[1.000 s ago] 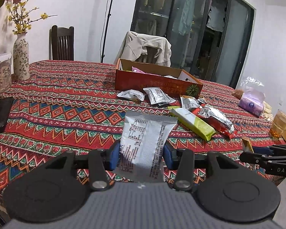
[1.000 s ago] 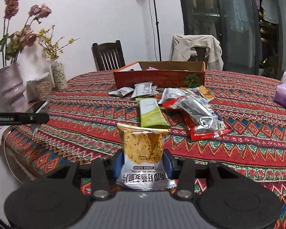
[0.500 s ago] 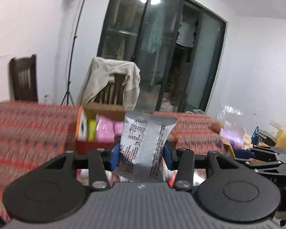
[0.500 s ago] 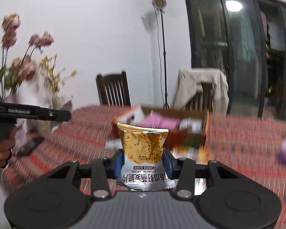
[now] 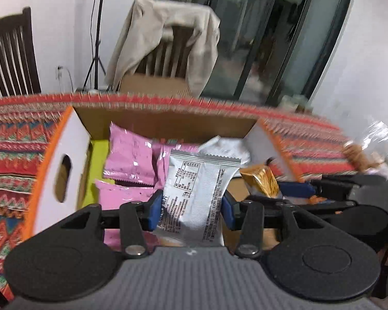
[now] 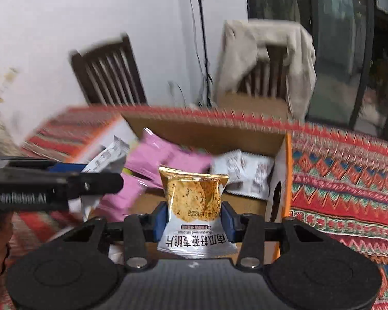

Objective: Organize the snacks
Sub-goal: 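Carry both packets into the orange box and open both grippers, then withdraw both grippers from the box back toward the snack pile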

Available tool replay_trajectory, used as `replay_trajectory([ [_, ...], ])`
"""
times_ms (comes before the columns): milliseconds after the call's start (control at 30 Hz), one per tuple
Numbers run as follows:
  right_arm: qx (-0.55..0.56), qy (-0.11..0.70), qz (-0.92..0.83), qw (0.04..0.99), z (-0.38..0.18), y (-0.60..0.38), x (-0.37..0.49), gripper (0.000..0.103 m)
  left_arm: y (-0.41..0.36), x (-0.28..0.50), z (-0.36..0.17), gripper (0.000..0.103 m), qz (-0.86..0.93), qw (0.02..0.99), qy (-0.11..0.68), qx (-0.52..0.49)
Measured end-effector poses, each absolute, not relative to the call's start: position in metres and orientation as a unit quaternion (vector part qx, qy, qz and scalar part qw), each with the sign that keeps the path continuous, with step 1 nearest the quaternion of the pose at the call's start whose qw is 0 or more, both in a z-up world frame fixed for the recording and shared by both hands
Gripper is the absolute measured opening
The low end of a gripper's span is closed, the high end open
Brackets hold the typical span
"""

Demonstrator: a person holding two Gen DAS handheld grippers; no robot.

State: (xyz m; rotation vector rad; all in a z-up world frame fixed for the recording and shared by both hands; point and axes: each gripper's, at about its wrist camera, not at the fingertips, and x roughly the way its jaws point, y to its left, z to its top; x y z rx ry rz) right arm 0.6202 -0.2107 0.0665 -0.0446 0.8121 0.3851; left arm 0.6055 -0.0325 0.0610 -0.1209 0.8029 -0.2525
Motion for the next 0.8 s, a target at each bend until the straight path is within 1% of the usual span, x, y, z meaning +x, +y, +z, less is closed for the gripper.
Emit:
replay_trajectory([
  [133, -0.069, 0.42, 0.157, 0.891, 0.03, -0.192, 0.653, 0.044, -0.032, 0.632, 0.037, 0.048, -0.108, 0.901, 0.414, -0.072],
  [167, -0.069, 0.424, 0.158, 0.889, 0.024, -0.19, 0.658, 0.046, -0.032, 0.635, 0.034, 0.052, -0.113, 0.9, 0.415, -0.076],
  [233, -0.069, 0.429, 0.165, 0.886, 0.017, -0.186, 0.662, 0.045, -0.033, 0.639, 0.032, 0.057, -0.129, 0.899, 0.413, -0.072],
  [267, -0.07, 0.43, 0.169, 0.884, 0.015, -0.184, 0.662, 0.048, -0.034, 0.637, 0.033, 0.061, -0.131, 0.9, 0.41, -0.068],
  [300, -0.071, 0.431, 0.171, 0.883, 0.013, -0.182, 0.662, 0.055, -0.034, 0.635, 0.036, 0.062, -0.13, 0.902, 0.406, -0.062],
  [333, -0.072, 0.43, 0.174, 0.883, 0.011, -0.18, 0.66, 0.059, -0.035, 0.633, 0.038, 0.062, -0.129, 0.904, 0.402, -0.058],
  [367, -0.073, 0.43, 0.175, 0.883, 0.011, -0.18, 0.659, 0.061, -0.034, 0.632, 0.041, 0.062, -0.129, 0.905, 0.401, -0.056],
  [400, -0.073, 0.429, 0.175, 0.883, 0.011, -0.182, 0.662, 0.061, -0.033, 0.63, 0.045, 0.062, -0.128, 0.906, 0.4, -0.056],
  [533, -0.06, 0.416, 0.176, 0.89, 0.028, -0.196, 0.656, 0.061, -0.024, 0.614, 0.07, 0.064, -0.124, 0.912, 0.388, -0.052],
  [633, -0.055, 0.394, 0.179, 0.9, 0.054, -0.209, 0.637, 0.063, -0.014, 0.595, 0.091, 0.065, -0.12, 0.92, 0.372, -0.041],
  [700, -0.052, 0.374, 0.181, 0.908, 0.077, -0.219, 0.618, 0.067, -0.007, 0.574, 0.111, 0.071, -0.119, 0.925, 0.358, -0.03],
  [733, -0.052, 0.363, 0.181, 0.913, 0.089, -0.225, 0.606, 0.069, -0.003, 0.56, 0.123, 0.076, -0.121, 0.929, 0.35, -0.026],
  [767, -0.052, 0.352, 0.181, 0.917, 0.101, -0.231, 0.593, 0.073, 0.0, 0.549, 0.132, 0.081, -0.121, 0.931, 0.344, -0.022],
  [800, -0.055, 0.341, 0.18, 0.921, 0.113, -0.237, 0.581, 0.077, 0.003, 0.535, 0.143, 0.083, -0.12, 0.934, 0.337, -0.017],
])
